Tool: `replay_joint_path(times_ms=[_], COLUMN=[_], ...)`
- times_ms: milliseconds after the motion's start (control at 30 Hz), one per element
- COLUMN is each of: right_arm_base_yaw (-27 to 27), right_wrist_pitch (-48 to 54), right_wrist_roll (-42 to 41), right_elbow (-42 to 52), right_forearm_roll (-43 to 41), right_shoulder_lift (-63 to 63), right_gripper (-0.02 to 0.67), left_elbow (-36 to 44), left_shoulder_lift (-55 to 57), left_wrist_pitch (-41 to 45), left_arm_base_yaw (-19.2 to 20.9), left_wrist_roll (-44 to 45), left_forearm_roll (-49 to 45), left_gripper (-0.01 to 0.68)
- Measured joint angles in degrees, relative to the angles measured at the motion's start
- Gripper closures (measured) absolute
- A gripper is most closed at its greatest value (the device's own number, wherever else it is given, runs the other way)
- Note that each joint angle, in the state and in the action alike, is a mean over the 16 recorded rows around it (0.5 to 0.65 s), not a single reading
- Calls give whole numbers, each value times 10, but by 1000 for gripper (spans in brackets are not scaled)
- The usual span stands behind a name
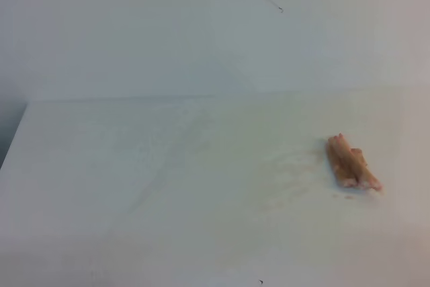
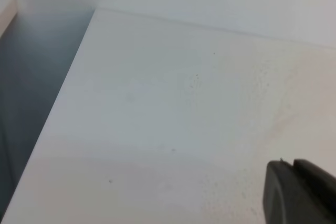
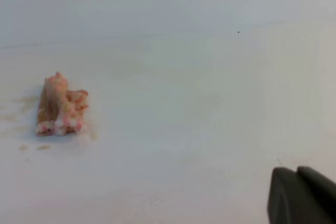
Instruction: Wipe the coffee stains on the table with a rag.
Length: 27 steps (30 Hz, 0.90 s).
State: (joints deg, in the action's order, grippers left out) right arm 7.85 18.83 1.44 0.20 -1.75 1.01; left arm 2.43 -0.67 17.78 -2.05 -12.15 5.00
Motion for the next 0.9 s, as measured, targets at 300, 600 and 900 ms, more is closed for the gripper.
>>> replay_joint_path(times_ms=[300, 600, 900], right_arm_base_yaw=[0, 0, 0], right_wrist_pitch=[0, -1, -1], right_wrist_roll=[0, 1, 1], right_elbow=[0, 0, 0], right_forearm_roll=[0, -1, -1], right_shoulder_lift=[0, -1, -1], right_gripper=[650, 650, 650], left_elbow=[0, 2, 2], left_shoulder_lift=[-1, 1, 2], left_wrist_pitch=[0, -1, -1], left_arm_base_yaw=[0, 0, 0], left_wrist_roll=[0, 0, 0], left_forearm_roll=[0, 0, 0], left_gripper=[672, 672, 672])
